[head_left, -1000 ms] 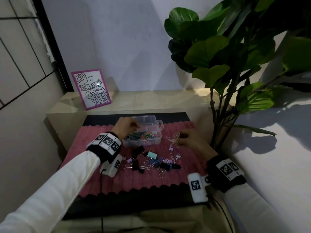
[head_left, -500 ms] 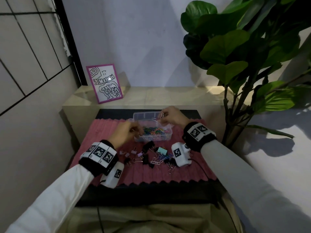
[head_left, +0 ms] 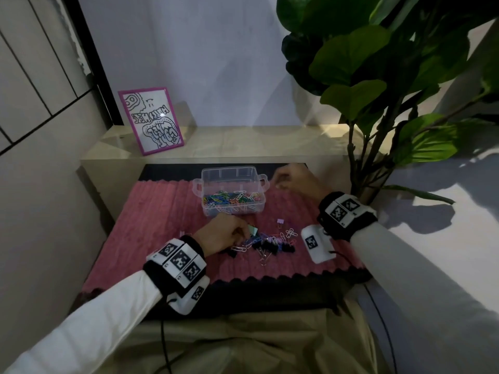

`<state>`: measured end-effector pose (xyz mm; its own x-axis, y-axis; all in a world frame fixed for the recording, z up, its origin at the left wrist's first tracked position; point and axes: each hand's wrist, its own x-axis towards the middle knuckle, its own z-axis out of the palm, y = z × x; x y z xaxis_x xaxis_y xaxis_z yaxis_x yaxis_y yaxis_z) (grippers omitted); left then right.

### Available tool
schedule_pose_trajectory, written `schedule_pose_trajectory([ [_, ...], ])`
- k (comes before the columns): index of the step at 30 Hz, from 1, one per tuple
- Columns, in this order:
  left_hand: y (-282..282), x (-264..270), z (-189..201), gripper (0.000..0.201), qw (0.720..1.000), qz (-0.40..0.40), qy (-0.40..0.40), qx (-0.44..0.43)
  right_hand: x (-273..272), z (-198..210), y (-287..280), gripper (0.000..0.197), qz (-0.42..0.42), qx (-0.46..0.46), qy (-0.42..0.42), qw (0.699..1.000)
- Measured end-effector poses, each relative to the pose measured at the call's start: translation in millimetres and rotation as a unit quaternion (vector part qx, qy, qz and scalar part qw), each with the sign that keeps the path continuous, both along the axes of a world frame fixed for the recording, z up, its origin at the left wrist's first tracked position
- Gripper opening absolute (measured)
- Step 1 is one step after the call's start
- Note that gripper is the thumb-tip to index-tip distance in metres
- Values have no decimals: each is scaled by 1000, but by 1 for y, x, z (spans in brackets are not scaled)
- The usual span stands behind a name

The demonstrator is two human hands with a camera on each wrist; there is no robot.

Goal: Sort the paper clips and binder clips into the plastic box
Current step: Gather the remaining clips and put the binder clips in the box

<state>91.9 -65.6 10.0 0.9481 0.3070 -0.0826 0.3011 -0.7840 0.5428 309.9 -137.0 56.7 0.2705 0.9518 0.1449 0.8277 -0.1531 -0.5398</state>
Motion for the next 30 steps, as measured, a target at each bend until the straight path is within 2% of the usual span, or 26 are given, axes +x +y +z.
schedule_pose_trajectory([
  [2,-2,-1,0,25,999,-11,9,29,9,-12,-19,17,7,-116,-60,991],
  [4,-3,1,-1,27,999,-15,16,46,10,-27,-38,24,32,-217,-41,975],
  [6,-6,6,0,29,997,-38,20,57,7,-37,-49,41,61,-250,-15,966],
  [8,-9,13,1,33,995,-62,37,72,4,-43,-55,55,79,-251,-22,965],
  [10,-13,21,2,39,992,-78,57,82,0,-47,-59,59,93,-245,-41,964],
  [14,-21,38,3,53,982,-93,113,121,-5,-59,-66,45,115,-193,-46,973],
  [16,-21,45,2,46,981,-98,122,111,-6,-63,-68,33,116,-174,-24,977],
  [19,-10,48,0,27,989,-79,120,15,-5,-64,-70,17,95,-155,52,982],
  [22,2,44,3,21,990,-48,113,-71,4,-63,-76,21,45,-126,131,982],
  [26,16,34,9,14,991,-12,52,-124,11,-57,-85,17,7,-35,213,976],
  [28,23,30,12,8,986,6,29,-165,11,-55,-85,15,-6,-19,223,974],
  [30,28,28,14,11,981,20,10,-193,7,-55,-83,13,10,-57,204,977],
])
